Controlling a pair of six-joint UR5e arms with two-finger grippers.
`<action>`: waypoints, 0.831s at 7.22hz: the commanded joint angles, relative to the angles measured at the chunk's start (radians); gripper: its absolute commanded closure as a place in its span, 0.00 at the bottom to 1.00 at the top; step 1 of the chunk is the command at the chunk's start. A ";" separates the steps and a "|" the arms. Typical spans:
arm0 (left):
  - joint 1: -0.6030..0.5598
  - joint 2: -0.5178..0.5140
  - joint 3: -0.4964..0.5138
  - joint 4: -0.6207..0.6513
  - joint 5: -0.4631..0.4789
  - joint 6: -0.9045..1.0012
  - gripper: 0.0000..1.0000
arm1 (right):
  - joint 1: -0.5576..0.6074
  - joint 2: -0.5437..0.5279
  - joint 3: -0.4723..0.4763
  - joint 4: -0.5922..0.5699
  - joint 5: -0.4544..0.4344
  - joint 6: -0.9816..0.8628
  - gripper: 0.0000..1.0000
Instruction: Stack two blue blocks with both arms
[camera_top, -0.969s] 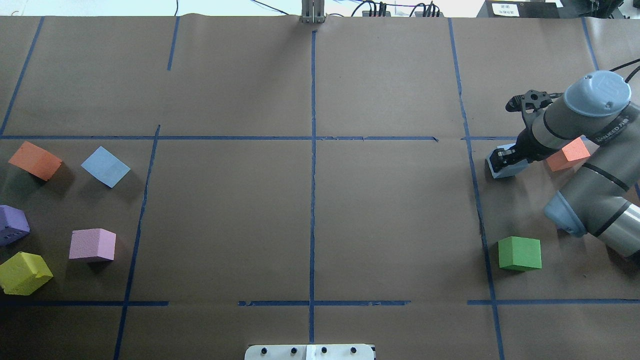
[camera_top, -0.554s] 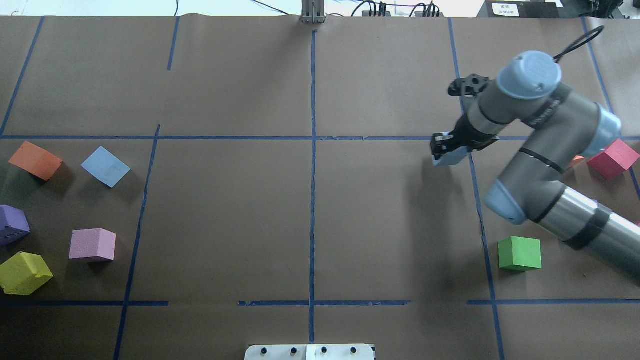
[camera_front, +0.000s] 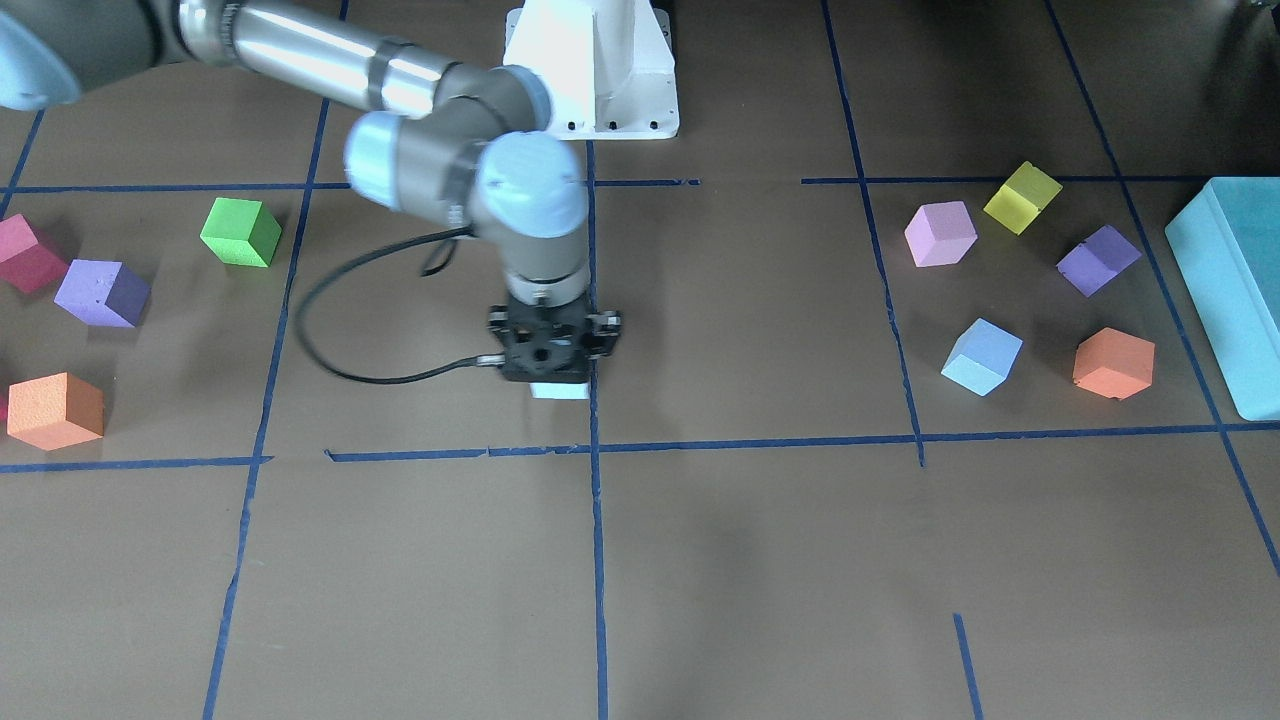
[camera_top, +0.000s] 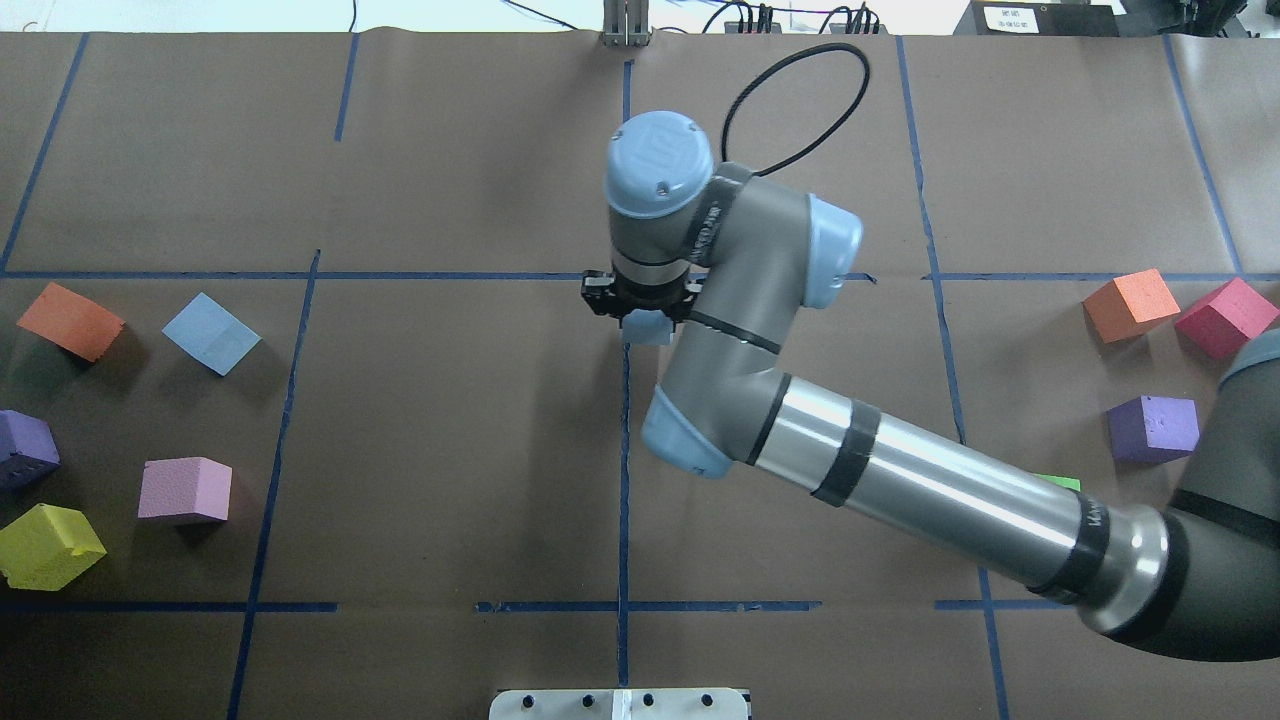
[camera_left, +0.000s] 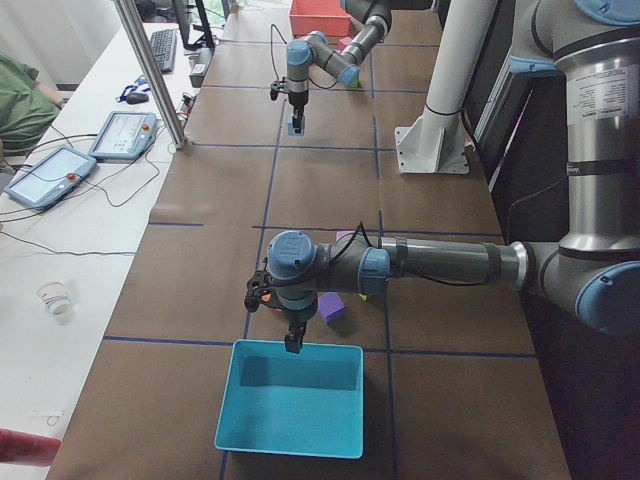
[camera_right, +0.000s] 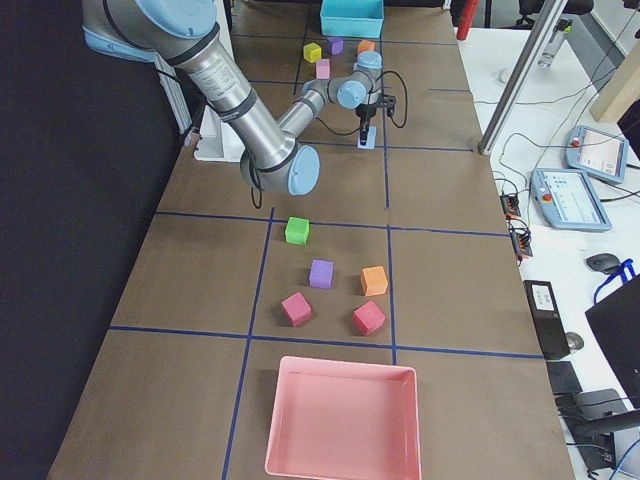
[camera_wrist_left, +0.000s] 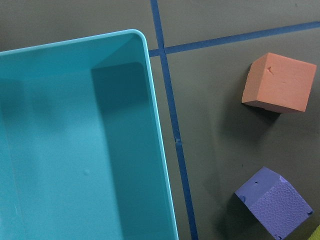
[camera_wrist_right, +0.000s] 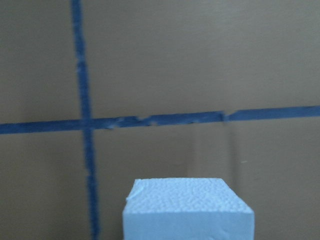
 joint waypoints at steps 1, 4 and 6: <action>0.000 0.000 0.000 0.000 0.000 0.000 0.00 | -0.046 0.050 -0.064 -0.002 -0.045 0.025 0.55; 0.000 0.000 0.000 0.000 0.000 0.000 0.00 | -0.048 0.041 -0.062 -0.002 -0.070 0.016 0.01; 0.001 0.000 0.001 -0.001 0.002 0.000 0.00 | -0.043 0.048 -0.052 0.042 -0.072 0.014 0.01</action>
